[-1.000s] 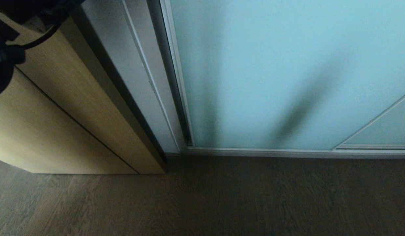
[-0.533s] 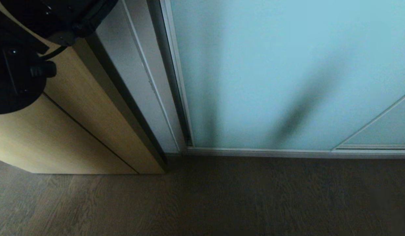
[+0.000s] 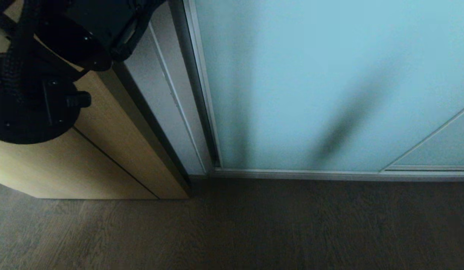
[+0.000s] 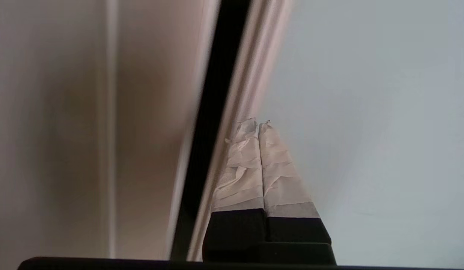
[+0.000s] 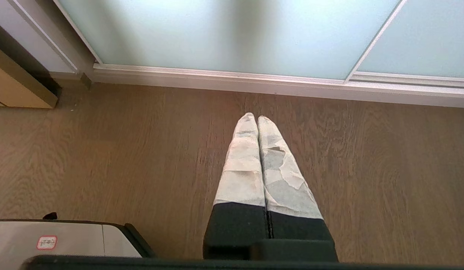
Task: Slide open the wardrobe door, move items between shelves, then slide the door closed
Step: Open the door
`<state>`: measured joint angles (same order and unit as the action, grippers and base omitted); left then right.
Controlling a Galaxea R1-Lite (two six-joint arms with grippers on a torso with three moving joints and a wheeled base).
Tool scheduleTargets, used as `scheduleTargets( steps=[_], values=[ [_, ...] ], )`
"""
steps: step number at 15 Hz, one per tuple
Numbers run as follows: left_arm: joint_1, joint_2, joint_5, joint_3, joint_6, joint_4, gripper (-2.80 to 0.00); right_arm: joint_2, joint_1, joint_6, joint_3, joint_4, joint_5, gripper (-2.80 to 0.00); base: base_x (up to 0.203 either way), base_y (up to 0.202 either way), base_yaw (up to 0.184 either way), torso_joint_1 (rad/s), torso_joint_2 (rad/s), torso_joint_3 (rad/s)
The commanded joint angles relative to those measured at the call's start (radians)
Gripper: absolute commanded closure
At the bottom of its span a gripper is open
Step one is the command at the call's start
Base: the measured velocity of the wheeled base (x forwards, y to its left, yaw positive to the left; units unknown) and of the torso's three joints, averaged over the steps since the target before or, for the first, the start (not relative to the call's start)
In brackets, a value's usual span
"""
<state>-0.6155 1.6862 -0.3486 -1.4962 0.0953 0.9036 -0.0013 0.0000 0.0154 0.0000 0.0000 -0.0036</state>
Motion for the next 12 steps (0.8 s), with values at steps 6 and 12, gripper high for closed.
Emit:
scheduleTargets(
  steps=[6, 12],
  values=[
    [0.039, 0.11, -0.067, -0.042, -0.007, 0.054, 0.0, 0.001, 0.0, 0.0, 0.0, 0.0, -0.001, 0.0, 0.0, 0.0, 0.0, 0.0, 0.0, 0.0],
    [0.04, 0.195, -0.063, -0.046, -0.027, 0.078, 0.0, 0.001, 0.0, 0.0, 0.0, 0.0, 0.0, 0.0, 0.0, 0.0, 0.0, 0.0, 0.0, 0.0]
  ],
)
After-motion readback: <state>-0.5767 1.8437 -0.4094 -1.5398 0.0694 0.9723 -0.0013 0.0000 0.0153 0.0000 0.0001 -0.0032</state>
